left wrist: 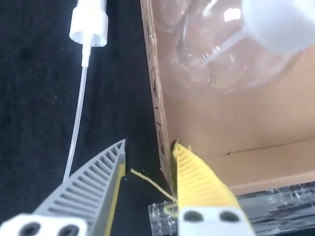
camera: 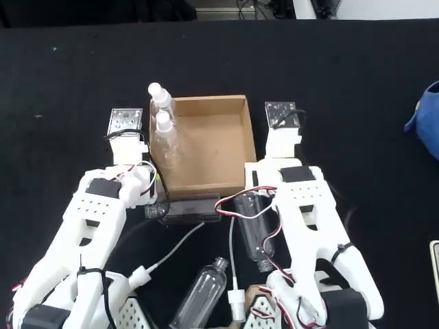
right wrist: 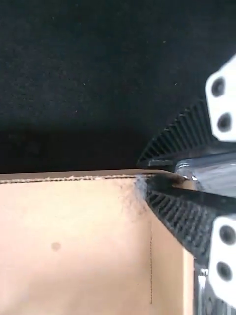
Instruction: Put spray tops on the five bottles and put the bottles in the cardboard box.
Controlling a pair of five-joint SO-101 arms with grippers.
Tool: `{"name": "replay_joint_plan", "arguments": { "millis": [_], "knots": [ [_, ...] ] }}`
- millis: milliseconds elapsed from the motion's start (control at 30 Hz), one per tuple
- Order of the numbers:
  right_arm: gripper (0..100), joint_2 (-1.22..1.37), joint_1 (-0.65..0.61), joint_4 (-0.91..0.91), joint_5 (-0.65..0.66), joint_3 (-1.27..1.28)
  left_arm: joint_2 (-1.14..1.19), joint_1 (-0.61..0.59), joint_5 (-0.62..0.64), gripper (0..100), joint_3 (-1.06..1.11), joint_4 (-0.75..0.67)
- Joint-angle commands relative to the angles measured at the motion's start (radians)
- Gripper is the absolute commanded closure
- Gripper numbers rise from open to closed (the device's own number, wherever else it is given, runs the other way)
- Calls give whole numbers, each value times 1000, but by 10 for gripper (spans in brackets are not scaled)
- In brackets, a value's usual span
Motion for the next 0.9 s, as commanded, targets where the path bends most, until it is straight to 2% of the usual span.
{"name": "replay_joint_plan", "arguments": {
  "millis": [0, 333, 500, 567, 767, 867],
  "knots": [
    [981, -1, 32, 21, 5, -42, -15, -1, 6, 970, -51, 5],
    [965, -27, 31, 21, 9, -62, -15, 4, 6, 970, -53, 6],
    [811, -111, -25, 23, 21, -74, -52, -2, -3, 970, -74, 15],
    [786, -154, -55, 23, 63, -77, -89, -2, -20, 970, -74, 20],
    [819, -265, -66, 38, 84, -102, -242, -4, -118, 965, -130, 166],
    [819, -306, -64, 124, 91, -157, -328, -5, -155, 874, -170, 264]
  ]
}}
